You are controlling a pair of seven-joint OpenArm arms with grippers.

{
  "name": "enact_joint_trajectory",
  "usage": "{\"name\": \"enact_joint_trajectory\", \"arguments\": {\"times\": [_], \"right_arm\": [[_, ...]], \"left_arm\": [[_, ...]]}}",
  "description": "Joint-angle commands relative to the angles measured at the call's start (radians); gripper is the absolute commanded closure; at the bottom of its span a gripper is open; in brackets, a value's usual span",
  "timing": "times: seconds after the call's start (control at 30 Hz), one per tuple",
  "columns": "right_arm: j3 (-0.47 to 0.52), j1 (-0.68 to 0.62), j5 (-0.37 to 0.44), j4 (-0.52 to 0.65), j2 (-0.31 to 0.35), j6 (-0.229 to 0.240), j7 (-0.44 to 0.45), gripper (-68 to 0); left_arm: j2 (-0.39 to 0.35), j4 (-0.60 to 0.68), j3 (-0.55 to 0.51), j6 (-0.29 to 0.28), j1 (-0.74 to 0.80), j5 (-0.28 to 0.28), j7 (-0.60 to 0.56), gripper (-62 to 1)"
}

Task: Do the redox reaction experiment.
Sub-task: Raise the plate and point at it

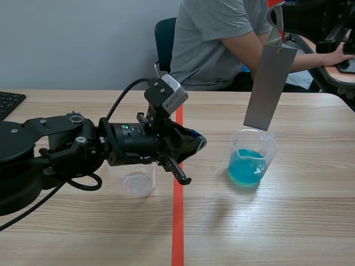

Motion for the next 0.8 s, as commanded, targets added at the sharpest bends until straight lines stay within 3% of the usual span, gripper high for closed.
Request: {"name": "enact_joint_trajectory", "arguments": {"times": [0.0, 0.3, 0.77], "right_arm": [[0.015, 0.014, 0.011, 0.010, 0.014, 0.006, 0.011, -1.5], [0.015, 0.014, 0.011, 0.010, 0.014, 0.006, 0.011, -1.5], [0.015, 0.014, 0.011, 0.010, 0.014, 0.006, 0.011, -1.5]], "left_arm": [[0.031, -0.027, -0.006, -0.003, -0.029, -0.008, -0.029, -4.4], [0.164, -0.219, -0.001, -0.004, -0.096, -0.007, -0.097, -4.4], [0.243, -0.235, -0.001, -0.025, -0.107, -0.007, -0.123, -4.4]]}}
